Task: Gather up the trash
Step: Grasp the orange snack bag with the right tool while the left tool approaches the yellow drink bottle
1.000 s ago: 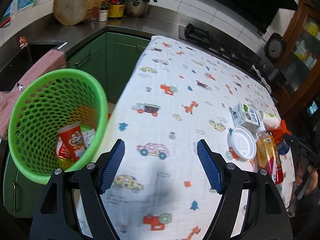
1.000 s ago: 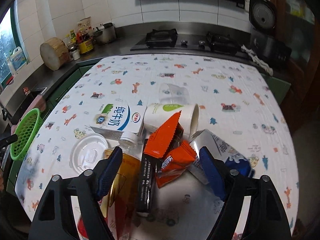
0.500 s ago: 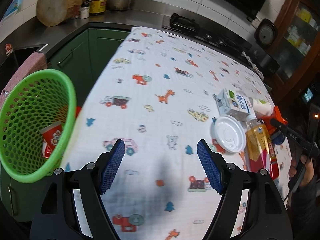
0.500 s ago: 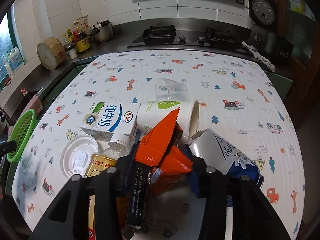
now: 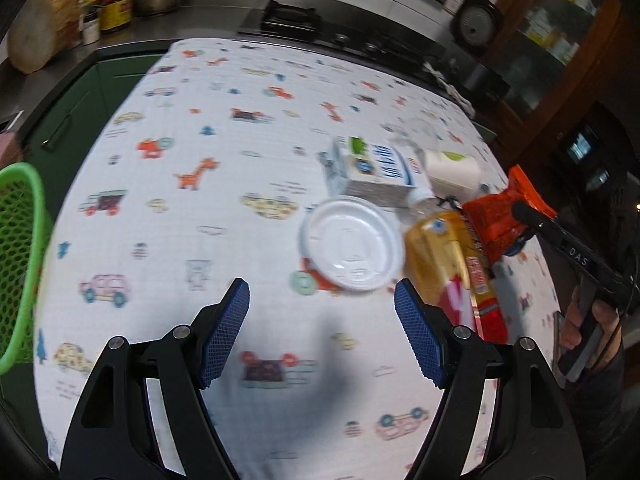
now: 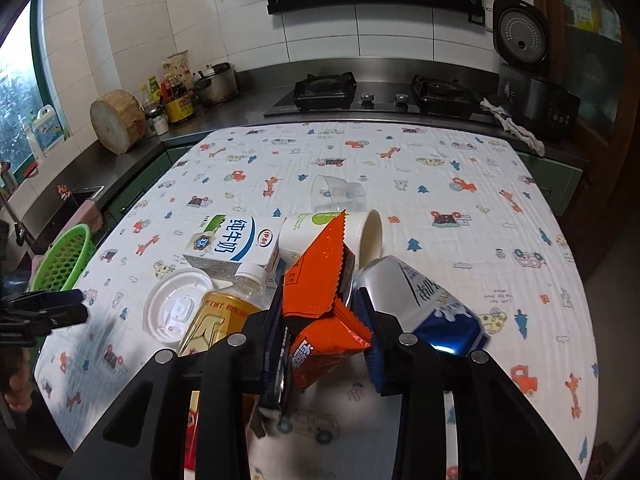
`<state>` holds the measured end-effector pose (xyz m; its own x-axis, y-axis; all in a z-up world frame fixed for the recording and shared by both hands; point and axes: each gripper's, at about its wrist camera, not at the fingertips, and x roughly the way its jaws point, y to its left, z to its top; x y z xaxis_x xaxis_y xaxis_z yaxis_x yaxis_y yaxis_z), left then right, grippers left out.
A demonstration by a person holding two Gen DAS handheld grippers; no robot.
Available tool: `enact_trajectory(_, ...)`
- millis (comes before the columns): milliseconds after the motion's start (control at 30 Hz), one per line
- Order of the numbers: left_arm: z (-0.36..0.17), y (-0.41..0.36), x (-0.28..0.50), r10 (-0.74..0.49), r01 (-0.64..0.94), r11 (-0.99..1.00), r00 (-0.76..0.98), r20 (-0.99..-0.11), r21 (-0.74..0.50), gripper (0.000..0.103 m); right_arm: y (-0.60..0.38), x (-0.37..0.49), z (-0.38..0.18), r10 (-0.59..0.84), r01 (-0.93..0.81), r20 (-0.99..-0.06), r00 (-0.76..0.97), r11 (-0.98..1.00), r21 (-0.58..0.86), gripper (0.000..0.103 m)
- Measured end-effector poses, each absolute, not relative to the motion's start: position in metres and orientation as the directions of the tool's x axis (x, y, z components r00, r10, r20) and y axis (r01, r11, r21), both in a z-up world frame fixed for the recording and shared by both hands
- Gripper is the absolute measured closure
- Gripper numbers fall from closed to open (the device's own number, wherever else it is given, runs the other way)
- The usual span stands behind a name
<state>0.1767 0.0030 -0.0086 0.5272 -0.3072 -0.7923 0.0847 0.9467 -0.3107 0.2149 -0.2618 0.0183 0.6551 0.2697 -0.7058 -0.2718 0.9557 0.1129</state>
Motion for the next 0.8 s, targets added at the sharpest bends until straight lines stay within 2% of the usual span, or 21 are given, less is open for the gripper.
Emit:
enact_trajectory(367,-0.004,-0.082,0.193,-0.396,0.187,0.918,0.467,-0.791,-0.349,0.026,-0.29,0.185,0.033,0.277,-0.272,-0.684,0.675,0.955,0.118,0.069)
enact_trajectory(800,-0.032,-0.123,0.217,-0.359,0.137,0.933,0.391,-0.847,-0.333,0.026,-0.306,0.17,0.037,0.281,-0.27,-0.67,0.687,0.955,0.123,0.069)
